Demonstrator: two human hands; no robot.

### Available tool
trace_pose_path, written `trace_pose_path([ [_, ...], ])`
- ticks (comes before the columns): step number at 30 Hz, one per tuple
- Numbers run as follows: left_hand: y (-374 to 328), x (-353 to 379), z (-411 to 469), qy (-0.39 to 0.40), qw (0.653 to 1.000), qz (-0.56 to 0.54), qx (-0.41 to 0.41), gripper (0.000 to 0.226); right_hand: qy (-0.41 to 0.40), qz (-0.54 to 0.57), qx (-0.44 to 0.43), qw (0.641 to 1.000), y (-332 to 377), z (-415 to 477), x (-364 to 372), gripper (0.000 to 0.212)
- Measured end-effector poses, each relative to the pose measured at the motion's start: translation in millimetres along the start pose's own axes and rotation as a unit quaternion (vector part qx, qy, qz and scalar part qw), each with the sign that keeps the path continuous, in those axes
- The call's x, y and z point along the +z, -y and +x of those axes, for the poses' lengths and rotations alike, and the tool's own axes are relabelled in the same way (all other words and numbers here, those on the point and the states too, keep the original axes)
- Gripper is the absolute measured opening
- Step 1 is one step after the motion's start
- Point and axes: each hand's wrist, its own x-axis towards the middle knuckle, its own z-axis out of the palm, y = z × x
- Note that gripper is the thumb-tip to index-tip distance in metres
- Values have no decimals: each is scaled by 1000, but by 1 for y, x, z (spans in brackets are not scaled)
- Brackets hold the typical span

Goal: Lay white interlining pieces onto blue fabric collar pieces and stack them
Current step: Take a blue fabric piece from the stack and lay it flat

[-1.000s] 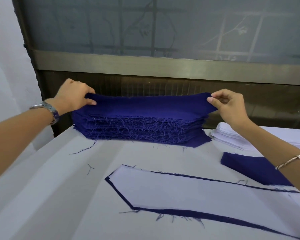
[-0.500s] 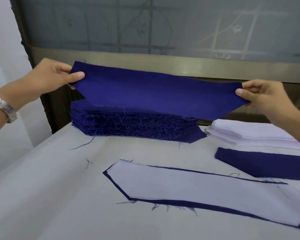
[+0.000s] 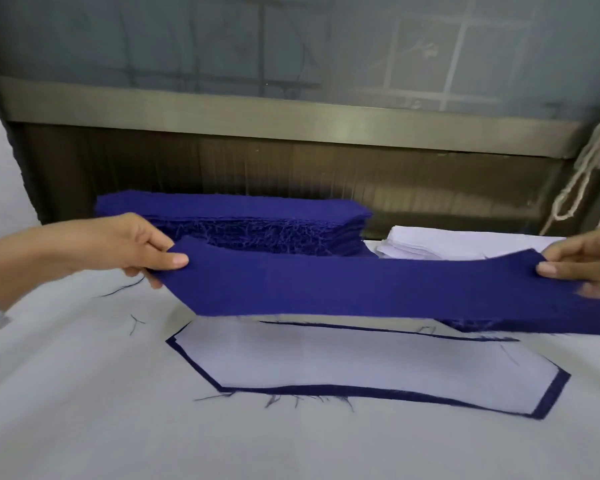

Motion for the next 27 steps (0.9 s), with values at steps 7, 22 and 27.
trace_pose_path([
  [7, 18, 37, 4, 93, 996, -1, -7, 76, 172, -84, -10, 982, -62, 4, 8, 49],
  [22, 50, 58, 15, 41, 994, -16, -98, 71, 247, -50, -28, 967, -94, 18, 14, 35],
  [27, 46, 59, 9, 44, 994, -20, -99, 72, 228, -65, -17, 971, -107, 24, 14, 37],
])
